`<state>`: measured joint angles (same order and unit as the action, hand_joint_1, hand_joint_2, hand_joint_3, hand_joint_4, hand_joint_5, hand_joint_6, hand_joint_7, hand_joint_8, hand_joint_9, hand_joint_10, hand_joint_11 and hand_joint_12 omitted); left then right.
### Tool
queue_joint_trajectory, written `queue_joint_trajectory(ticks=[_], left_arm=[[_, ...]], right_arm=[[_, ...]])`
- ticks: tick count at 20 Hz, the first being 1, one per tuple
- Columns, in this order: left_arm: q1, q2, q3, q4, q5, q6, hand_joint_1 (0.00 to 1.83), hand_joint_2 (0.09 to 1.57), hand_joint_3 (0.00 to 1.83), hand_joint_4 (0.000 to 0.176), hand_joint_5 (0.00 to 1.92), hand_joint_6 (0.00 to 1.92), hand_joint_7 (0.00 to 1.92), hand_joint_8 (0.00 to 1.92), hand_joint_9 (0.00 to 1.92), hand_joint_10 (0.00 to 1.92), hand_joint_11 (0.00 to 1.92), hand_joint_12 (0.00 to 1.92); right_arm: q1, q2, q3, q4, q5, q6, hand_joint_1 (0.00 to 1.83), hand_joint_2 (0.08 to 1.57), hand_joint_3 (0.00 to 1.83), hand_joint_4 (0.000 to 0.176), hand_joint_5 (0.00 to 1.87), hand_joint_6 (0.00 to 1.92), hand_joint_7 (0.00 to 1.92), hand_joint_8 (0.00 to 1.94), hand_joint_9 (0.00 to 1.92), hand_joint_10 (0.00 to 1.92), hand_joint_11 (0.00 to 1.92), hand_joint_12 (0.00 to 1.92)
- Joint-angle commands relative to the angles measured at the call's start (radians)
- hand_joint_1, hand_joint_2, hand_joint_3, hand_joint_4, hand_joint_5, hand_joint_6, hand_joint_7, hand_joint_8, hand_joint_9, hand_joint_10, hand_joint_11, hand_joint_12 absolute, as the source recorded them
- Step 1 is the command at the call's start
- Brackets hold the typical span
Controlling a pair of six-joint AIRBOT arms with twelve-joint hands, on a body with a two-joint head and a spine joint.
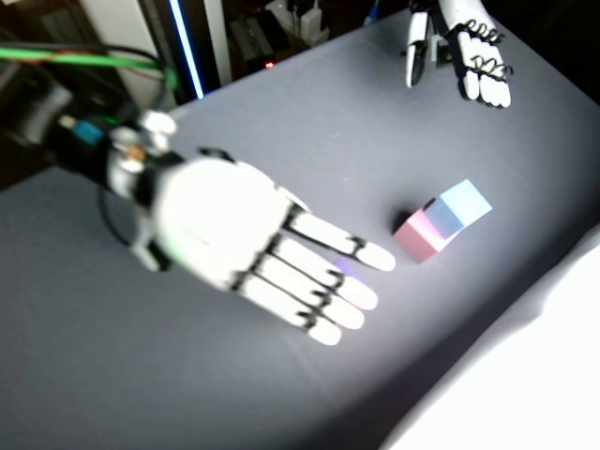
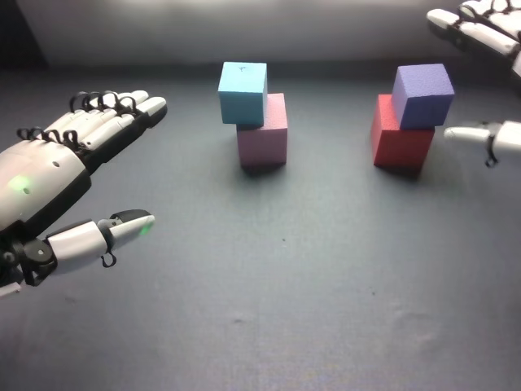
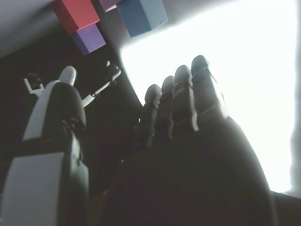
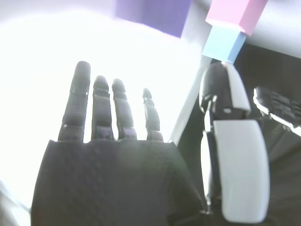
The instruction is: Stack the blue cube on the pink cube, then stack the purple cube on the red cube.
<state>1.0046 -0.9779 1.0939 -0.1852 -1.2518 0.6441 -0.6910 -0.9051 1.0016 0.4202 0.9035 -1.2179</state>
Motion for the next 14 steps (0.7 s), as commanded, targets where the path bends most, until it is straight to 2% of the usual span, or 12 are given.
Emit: queue_joint_trajectory(ticks=[1,3,4,5,6,8,9,10,11,12,13,14], left_arm=[[0.005,0.015,-0.002,-0.007,-0.159,-0.005,0.73,1.29,0.0,0.0,0.02,0.0,0.0,0.0,0.0,0.0,0.0,0.0],[0.018,0.021,-0.011,-0.017,-0.188,-0.005,0.74,1.3,0.0,0.0,0.0,0.0,0.0,0.0,0.0,0.0,0.0,0.0],[0.02,0.021,-0.013,-0.019,-0.202,-0.005,0.7,1.31,0.01,0.005,0.0,0.0,0.0,0.0,0.0,0.0,0.0,0.0],[0.02,0.021,-0.015,-0.019,-0.216,-0.005,0.66,1.33,0.01,0.021,0.0,0.0,0.0,0.0,0.0,0.0,0.0,0.0],[0.02,0.021,-0.018,-0.019,-0.234,-0.005,0.66,1.34,0.02,0.019,0.0,0.0,0.0,0.0,0.0,0.0,0.0,0.0],[0.02,0.033,-0.028,-0.019,-0.288,-0.005,0.59,1.38,0.02,0.049,0.0,0.0,0.0,0.0,0.0,0.0,0.0,0.0],[0.019,0.042,-0.032,-0.019,-0.318,-0.004,0.55,1.39,0.02,0.029,0.0,0.0,0.0,0.0,0.0,0.0,0.0,0.0],[0.017,0.05,-0.036,-0.019,-0.353,-0.004,0.58,1.38,0.02,0.008,0.0,0.0,0.0,0.0,0.0,0.0,0.0,0.0],[0.015,0.058,-0.041,-0.019,-0.378,-0.003,0.59,1.37,0.01,0.0,0.0,0.0,0.0,0.0,0.0,0.0,0.0,0.0],[0.014,0.069,-0.047,-0.019,-0.415,0.0,0.61,1.33,0.0,0.033,0.0,0.0,0.0,0.0,0.0,0.0,0.0,0.0],[0.014,0.076,-0.05,-0.019,-0.449,0.0,0.6,1.35,0.0,0.047,0.0,0.0,0.0,0.0,0.0,0.0,0.0,0.0],[0.014,0.085,-0.053,-0.019,-0.479,0.001,0.71,1.38,0.01,0.063,0.0,0.0,0.0,0.0,0.0,0.0,0.0,0.0]], right_arm=[[-0.021,0.037,-0.027,-0.035,0.235,0.005,0.62,1.15,0.0,0.176,0.0,0.0,0.0,0.0,0.0,0.0,0.0,0.0],[-0.107,0.076,-0.087,-0.041,0.367,0.017,0.56,1.17,0.01,0.176,0.0,0.0,0.0,0.0,0.0,0.0,0.0,0.0],[-0.161,0.095,-0.113,-0.045,0.432,0.041,0.54,1.17,0.01,0.176,0.0,0.0,0.0,0.0,0.0,0.0,0.0,0.0],[-0.212,0.11,-0.131,-0.047,0.488,0.064,0.48,1.17,0.01,0.176,0.0,0.0,0.0,0.0,0.0,0.0,0.0,0.0],[-0.253,0.122,-0.146,-0.047,0.539,0.087,0.47,1.17,0.01,0.176,0.0,0.0,0.0,0.0,0.0,0.0,0.0,0.0],[-0.331,0.145,-0.174,-0.047,0.657,0.11,0.49,1.18,0.01,0.127,0.0,0.0,0.0,0.0,0.0,0.0,0.0,0.0],[-0.36,0.159,-0.189,-0.048,0.701,0.11,0.49,1.17,0.01,0.121,0.0,0.0,0.0,0.0,0.0,0.0,0.0,0.0],[-0.376,0.177,-0.201,-0.059,0.737,0.109,0.51,1.2,0.02,0.092,0.0,0.0,0.0,0.0,0.0,0.0,0.0,0.0],[-0.379,0.187,-0.21,-0.072,0.759,0.109,0.58,1.21,0.02,0.107,0.0,0.0,0.0,0.0,0.0,0.0,0.0,0.0],[-0.383,0.201,-0.22,-0.088,0.787,0.108,0.68,1.21,0.02,0.16,0.0,0.0,0.0,0.0,0.0,0.0,0.0,0.0],[-0.384,0.212,-0.226,-0.104,0.805,0.105,0.73,1.21,0.01,0.166,0.0,0.0,0.0,0.0,0.0,0.0,0.0,0.0],[-0.386,0.222,-0.231,-0.118,0.821,0.102,0.6,1.25,0.02,0.168,0.0,0.0,0.0,0.0,0.0,0.0,0.0,0.0]])
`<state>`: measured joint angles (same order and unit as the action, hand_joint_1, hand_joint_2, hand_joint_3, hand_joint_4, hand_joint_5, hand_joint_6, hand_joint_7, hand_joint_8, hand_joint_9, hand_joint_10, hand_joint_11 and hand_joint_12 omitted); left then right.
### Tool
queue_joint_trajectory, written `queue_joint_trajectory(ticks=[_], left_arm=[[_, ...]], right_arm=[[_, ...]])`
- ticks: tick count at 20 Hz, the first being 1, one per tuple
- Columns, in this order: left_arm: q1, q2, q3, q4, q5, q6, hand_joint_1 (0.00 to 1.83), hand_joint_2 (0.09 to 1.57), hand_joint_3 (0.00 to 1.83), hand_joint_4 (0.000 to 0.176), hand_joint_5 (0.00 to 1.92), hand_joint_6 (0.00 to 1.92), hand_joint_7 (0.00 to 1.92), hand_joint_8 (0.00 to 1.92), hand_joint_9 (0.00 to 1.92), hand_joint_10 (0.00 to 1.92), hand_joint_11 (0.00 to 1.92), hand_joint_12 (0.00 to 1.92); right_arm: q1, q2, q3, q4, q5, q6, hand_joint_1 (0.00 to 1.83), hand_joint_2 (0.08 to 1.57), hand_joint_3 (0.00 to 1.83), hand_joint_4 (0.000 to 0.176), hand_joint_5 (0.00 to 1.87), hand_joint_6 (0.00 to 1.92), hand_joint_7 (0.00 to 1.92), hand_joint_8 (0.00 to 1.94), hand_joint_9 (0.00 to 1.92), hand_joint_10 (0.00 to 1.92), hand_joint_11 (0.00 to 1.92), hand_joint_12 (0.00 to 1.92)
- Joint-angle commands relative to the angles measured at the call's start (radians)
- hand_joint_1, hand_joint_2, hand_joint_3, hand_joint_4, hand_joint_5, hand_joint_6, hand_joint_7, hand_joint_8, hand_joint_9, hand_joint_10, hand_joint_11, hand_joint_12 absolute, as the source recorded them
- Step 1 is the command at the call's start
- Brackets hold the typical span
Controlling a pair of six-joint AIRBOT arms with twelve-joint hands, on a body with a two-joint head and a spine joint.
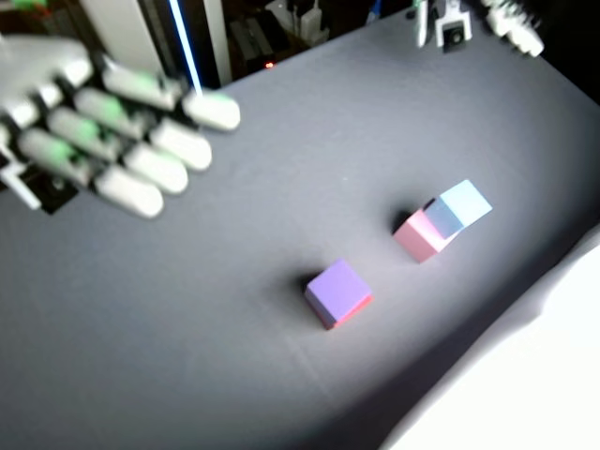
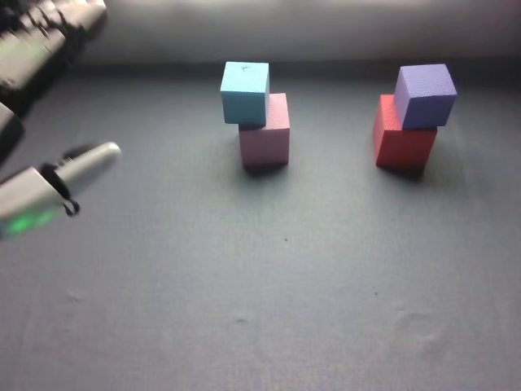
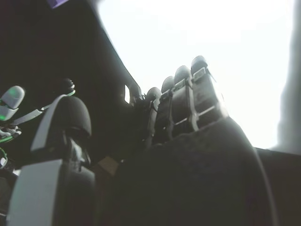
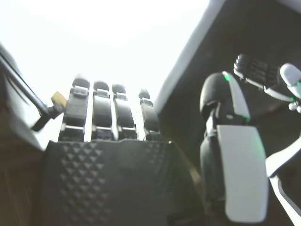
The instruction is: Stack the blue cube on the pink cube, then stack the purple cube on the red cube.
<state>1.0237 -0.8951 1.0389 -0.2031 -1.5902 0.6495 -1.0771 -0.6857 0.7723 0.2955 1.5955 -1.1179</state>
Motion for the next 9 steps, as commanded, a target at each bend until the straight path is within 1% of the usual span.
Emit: queue_joint_trajectory(ticks=[1,2,3,4,5,6,7,8,9], left_arm=[[-0.019,0.017,-0.007,0.009,-0.141,0.016,0.69,1.37,0.0,0.078,0.0,0.0,0.0,0.0,0.0,0.0,0.0,0.0],[-0.047,0.034,-0.015,0.04,-0.141,0.051,0.61,1.41,0.01,0.072,0.19,0.09,0.01,0.0,0.0,0.0,0.0,0.0],[-0.088,0.067,-0.027,0.089,-0.141,0.092,0.77,1.34,0.0,0.161,0.54,1.28,0.0,0.0,0.0,0.0,0.0,0.0],[-0.099,0.076,-0.03,0.1,-0.141,0.102,0.77,1.34,0.0,0.161,0.54,1.28,0.0,0.0,0.0,0.0,0.0,0.0],[-0.11,0.087,-0.033,0.111,-0.141,0.116,0.72,1.38,0.01,0.173,0.49,1.62,0.07,0.03,0.0,0.0,0.0,0.0],[-0.128,0.101,-0.033,0.12,-0.141,0.132,0.71,1.4,0.0,0.162,0.47,1.71,0.2,0.05,0.08,0.03,0.0,0.0],[-0.154,0.117,-0.034,0.131,-0.141,0.137,0.46,1.38,0.0,0.027,0.18,1.3,0.2,0.03,0.08,0.03,0.0,0.0],[-0.174,0.13,-0.037,0.138,-0.142,0.137,0.21,1.37,0.0,0.024,0.17,1.07,0.26,0.04,0.16,0.06,0.0,0.0],[-0.19,0.148,-0.044,0.137,-0.142,0.139,0.14,1.37,0.0,0.024,0.18,0.99,0.27,0.03,0.17,0.07,0.0,0.0]], right_arm=[[-0.001,0.011,-0.007,-0.007,0.145,-0.004,0.51,1.26,0.03,0.174,0.0,0.0,0.0,0.0,0.0,0.0,0.0,0.0],[-0.006,0.024,-0.013,-0.019,0.167,-0.009,0.48,1.3,0.02,0.147,0.0,0.0,0.0,0.0,0.01,0.0,0.0,0.18],[-0.004,0.045,-0.026,-0.036,0.167,-0.031,0.4,1.28,0.0,0.175,0.0,0.0,0.0,0.0,0.0,0.0,0.0,0.28],[0.001,0.05,-0.029,-0.045,0.167,-0.038,0.4,1.28,0.0,0.175,0.0,0.0,0.0,0.0,0.0,0.0,0.0,0.28],[0.005,0.058,-0.03,-0.049,0.167,-0.044,0.43,1.24,0.0,0.176,0.03,0.01,0.02,0.01,0.08,0.04,0.0,0.38],[0.014,0.072,-0.03,-0.059,0.167,-0.044,0.4,1.27,0.0,0.176,0.05,0.01,0.0,0.0,0.01,0.01,0.0,0.07],[0.043,0.085,-0.035,-0.088,0.167,-0.044,0.46,1.26,0.0,0.176,0.16,0.06,0.0,0.0,0.0,0.0,0.0,0.01],[0.068,0.093,-0.042,-0.108,0.167,-0.046,0.2,1.43,0.04,0.176,0.22,0.07,0.26,0.08,0.11,0.32,0.0,0.0],[0.098,0.108,-0.054,-0.128,0.167,-0.056,0.07,1.5,0.04,0.176,0.27,0.1,0.34,0.08,0.04,0.61,0.0,0.21]])
